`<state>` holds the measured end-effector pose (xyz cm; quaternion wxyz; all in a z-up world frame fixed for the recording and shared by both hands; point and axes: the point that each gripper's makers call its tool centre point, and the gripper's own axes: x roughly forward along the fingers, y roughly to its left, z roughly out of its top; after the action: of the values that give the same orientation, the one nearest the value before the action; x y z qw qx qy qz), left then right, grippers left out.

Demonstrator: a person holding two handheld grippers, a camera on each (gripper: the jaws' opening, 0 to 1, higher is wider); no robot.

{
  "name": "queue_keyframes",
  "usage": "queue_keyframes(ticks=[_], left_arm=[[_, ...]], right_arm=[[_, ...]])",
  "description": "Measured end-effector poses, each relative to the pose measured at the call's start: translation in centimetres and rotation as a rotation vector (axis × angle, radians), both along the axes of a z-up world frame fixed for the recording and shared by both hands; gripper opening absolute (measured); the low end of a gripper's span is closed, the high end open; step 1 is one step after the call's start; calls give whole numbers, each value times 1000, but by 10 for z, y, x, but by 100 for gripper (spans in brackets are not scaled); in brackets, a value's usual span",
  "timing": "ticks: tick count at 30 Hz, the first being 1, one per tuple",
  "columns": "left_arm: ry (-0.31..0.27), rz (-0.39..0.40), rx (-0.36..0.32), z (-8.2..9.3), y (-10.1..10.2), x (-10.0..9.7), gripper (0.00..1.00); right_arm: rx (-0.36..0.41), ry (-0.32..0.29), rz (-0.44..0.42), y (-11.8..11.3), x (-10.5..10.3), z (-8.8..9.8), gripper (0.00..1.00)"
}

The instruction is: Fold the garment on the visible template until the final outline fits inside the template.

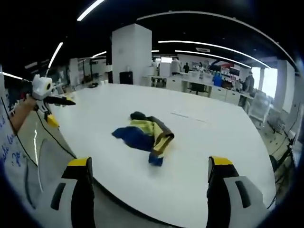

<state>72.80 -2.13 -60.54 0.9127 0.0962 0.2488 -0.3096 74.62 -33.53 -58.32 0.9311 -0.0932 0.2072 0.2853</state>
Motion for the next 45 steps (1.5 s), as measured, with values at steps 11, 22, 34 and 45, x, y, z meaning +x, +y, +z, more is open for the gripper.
queue_keyframes(ticks=[11, 22, 34, 45], left_arm=[[-12, 3, -11, 11, -10, -12, 100], [-62, 72, 23, 17, -17, -5, 100], [-50, 173, 48, 13, -10, 9, 100], [-56, 205, 79, 16, -8, 12, 100]], right_arm=[[-23, 28, -27, -12, -8, -16, 100], [-50, 43, 16, -15, -13, -27, 100], [-39, 24, 19, -21, 9, -26, 100], [-62, 82, 58, -19, 25, -50, 100]])
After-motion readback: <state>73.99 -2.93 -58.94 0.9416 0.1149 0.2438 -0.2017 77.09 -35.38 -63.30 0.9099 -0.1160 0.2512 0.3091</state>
